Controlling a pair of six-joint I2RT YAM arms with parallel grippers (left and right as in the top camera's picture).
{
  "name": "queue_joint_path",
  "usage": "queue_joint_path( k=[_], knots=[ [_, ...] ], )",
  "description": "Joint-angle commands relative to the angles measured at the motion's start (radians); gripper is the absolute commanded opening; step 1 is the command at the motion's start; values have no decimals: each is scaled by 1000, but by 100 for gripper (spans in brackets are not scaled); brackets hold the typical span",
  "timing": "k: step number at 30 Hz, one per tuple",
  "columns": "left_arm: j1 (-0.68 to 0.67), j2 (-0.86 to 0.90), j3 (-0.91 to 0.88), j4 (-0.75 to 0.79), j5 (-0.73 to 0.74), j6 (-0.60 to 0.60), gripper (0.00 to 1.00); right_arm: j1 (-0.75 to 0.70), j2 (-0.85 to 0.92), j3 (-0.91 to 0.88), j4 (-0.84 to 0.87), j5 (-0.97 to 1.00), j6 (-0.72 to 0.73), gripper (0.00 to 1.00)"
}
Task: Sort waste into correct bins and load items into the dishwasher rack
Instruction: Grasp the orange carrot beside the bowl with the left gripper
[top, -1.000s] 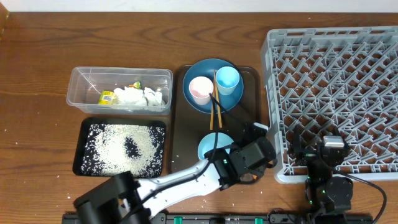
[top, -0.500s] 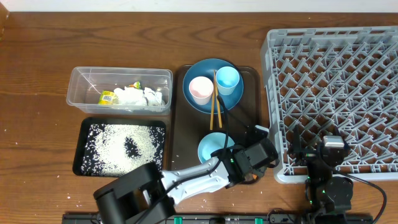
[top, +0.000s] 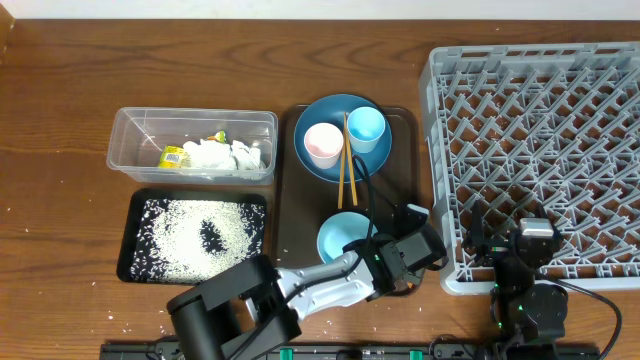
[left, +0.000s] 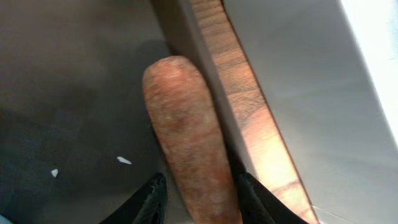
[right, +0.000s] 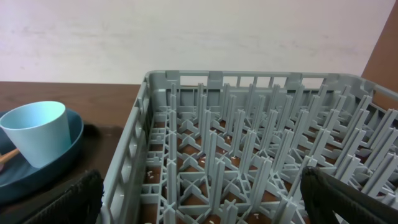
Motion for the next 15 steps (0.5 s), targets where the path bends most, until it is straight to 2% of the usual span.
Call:
queue_joint_path(
  k=[1,7,15],
  knots=[
    [-4,30,23,0,-13,-5,35,-3,0,-1,-4,8,-5,99],
    [-4,30,23,0,-13,-5,25,-3,0,-1,-4,8,-5,99],
    [-4,-54,23,-5,-9,-5,22,-3,0,-1,-4,8,-5,99]
  ],
)
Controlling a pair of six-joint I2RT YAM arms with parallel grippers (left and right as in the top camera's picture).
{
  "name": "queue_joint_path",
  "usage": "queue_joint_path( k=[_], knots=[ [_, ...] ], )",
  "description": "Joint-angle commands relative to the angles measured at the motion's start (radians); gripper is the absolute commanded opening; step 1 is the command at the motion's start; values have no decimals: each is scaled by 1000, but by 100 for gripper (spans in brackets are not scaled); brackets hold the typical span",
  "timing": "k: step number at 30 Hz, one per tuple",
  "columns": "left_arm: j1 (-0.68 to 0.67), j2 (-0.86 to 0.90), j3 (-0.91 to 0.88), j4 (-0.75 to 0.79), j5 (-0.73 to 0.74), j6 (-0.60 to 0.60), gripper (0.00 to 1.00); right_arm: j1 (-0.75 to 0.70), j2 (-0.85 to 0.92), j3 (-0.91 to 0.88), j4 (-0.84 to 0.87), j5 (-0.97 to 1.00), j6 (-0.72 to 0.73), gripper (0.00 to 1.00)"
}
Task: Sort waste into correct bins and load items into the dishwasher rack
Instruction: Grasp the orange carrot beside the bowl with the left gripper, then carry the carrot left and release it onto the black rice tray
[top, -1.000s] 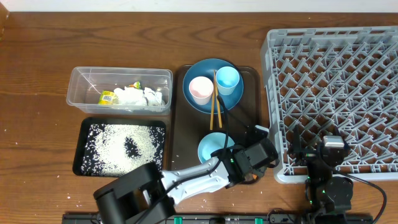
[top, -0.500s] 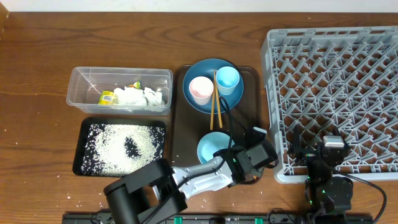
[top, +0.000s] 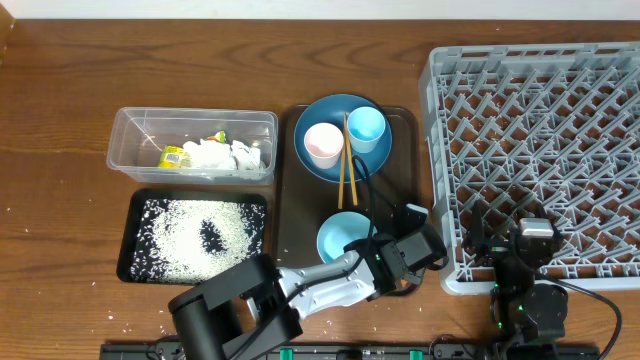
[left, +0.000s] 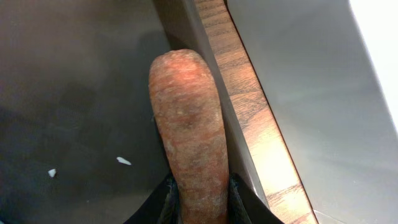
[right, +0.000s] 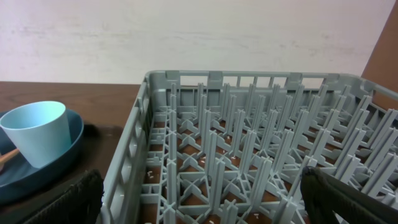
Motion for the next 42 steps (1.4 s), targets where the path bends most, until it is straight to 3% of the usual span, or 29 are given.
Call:
queue_joint_path(
  k=[1,11,20,25,29,35,42],
  knots=[
    [-4,-79,19,-11,-8,10,22,-3,0,-1,-4,8,-5,99],
    [-2,-326,19,-109,-32,10,22,-3,0,-1,-4,8,-5,99],
    [105,-619,19,-534,-274,8,21,-3,0,-1,-4,8,-5,99],
    [241,-766,18,-810,-407,-105,20,-3,0,-1,-4,8,-5,99],
    [373,-825,-5,-964,-432,-176,19,-3,0,-1,-4,8,-5,99],
    [581,-836,-86,-984,-432,-220,19,-3,0,-1,-4,8,-5,99],
    [787,-835,-212,-882,-431,-241,19,-3,0,-1,-4,8,-5,99]
  ],
)
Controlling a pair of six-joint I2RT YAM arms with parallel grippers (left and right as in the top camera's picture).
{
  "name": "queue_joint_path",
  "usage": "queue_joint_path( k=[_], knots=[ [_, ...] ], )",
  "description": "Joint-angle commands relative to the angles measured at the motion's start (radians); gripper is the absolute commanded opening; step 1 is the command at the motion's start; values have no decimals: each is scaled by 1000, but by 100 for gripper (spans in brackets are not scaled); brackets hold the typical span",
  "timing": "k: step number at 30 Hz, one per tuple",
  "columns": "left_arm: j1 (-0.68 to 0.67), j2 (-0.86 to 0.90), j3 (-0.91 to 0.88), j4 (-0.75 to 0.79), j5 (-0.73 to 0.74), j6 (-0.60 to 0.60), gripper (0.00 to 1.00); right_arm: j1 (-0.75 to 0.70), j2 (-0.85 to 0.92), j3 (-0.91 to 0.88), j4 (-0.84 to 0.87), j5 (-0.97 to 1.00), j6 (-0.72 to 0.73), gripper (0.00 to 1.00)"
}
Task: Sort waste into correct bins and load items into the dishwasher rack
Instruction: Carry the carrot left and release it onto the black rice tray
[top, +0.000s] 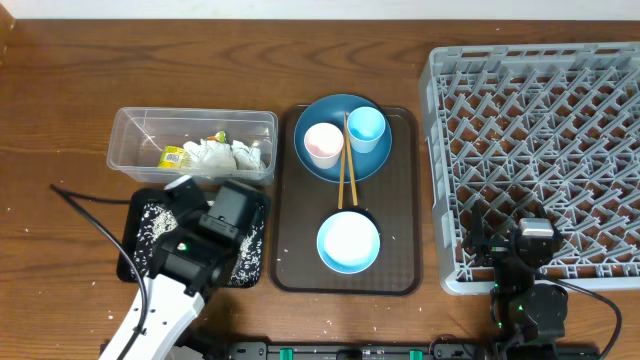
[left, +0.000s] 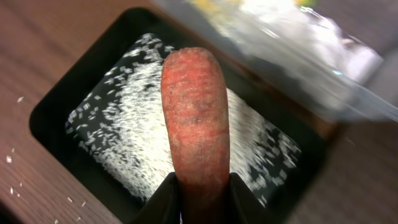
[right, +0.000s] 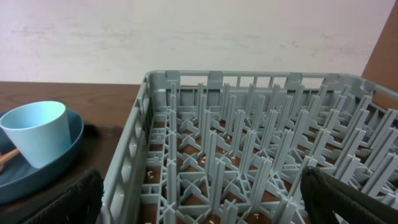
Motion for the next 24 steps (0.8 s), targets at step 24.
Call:
queue_joint_path(
  k=[24],
  knots=[
    [129,24,-293,252,-21,-108,24,-3,0,-1,-4,8,-4,99]
  ],
)
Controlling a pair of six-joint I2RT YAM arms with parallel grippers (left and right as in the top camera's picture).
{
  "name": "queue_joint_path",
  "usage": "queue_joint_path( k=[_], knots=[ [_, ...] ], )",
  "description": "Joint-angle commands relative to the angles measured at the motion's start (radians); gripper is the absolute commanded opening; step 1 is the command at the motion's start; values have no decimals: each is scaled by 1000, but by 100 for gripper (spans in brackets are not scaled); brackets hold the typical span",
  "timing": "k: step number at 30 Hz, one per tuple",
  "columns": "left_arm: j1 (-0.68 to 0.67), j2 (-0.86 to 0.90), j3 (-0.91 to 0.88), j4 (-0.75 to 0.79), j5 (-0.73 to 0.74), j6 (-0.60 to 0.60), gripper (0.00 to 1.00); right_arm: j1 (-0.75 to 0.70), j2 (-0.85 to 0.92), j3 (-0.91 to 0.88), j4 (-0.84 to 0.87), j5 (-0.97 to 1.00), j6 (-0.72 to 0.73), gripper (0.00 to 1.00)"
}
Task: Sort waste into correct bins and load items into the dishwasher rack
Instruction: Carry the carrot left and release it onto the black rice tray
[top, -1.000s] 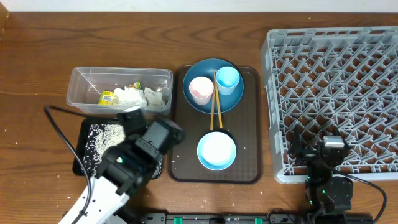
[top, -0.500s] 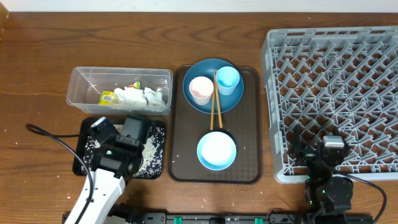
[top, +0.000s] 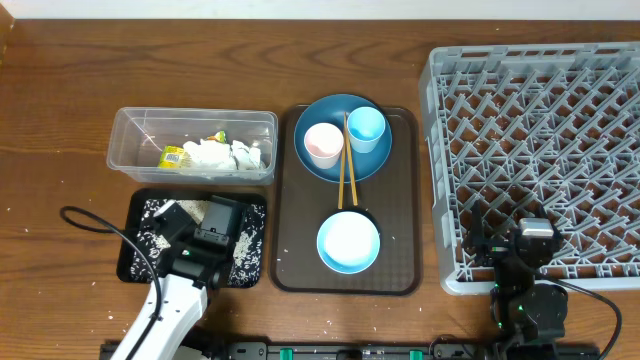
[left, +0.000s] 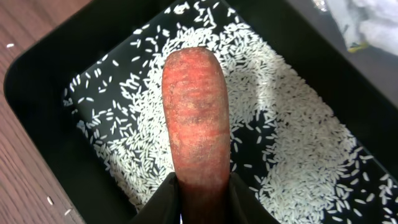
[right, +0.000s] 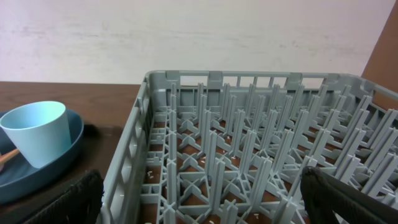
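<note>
An orange carrot (left: 196, 124) juts out from my left gripper (left: 204, 190), which is shut on its near end. It hangs close above the black tray (left: 37, 112), over the scattered white rice (left: 292, 155). From overhead the left gripper (top: 215, 225) covers the right half of that black tray (top: 140, 262), and the carrot is hidden beneath it. My right gripper (right: 205, 199) stands open at the front edge of the grey dishwasher rack (right: 249, 143), with nothing between its fingers.
A clear bin (top: 125, 130) with wrappers sits behind the black tray. The brown tray (top: 400, 220) carries a blue plate (top: 330, 168) with a pink cup (top: 322, 143), a blue cup (top: 366, 126) and chopsticks (top: 347, 175), plus a blue bowl (top: 349, 243). The rack (top: 540, 140) is on the right.
My left gripper, still shut on the carrot, has moved from the tray's far edge beside the clear bin to over the rice, closer to it. The right arm has not moved.
My left gripper was open around the carrot at the brown tray's front right corner, then shut on it there. Later it held the carrot over the black tray's far edge, and now close above the rice. The right gripper stayed open at the rack.
</note>
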Motion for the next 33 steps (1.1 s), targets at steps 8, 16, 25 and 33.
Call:
queue_joint_path(
  k=[8,16,25,33],
  knots=[
    [5,2,-66,48,-24,-64,24,-3,0,-1,-4,8,-4,99],
    [5,2,-69,51,-59,-52,32,-3,0,-1,-4,8,-4,99],
    [5,-22,-47,39,-83,22,40,-3,0,-1,-4,8,-4,99],
    [5,-156,60,13,107,250,42,-3,0,-1,-4,8,-4,99]
  ],
)
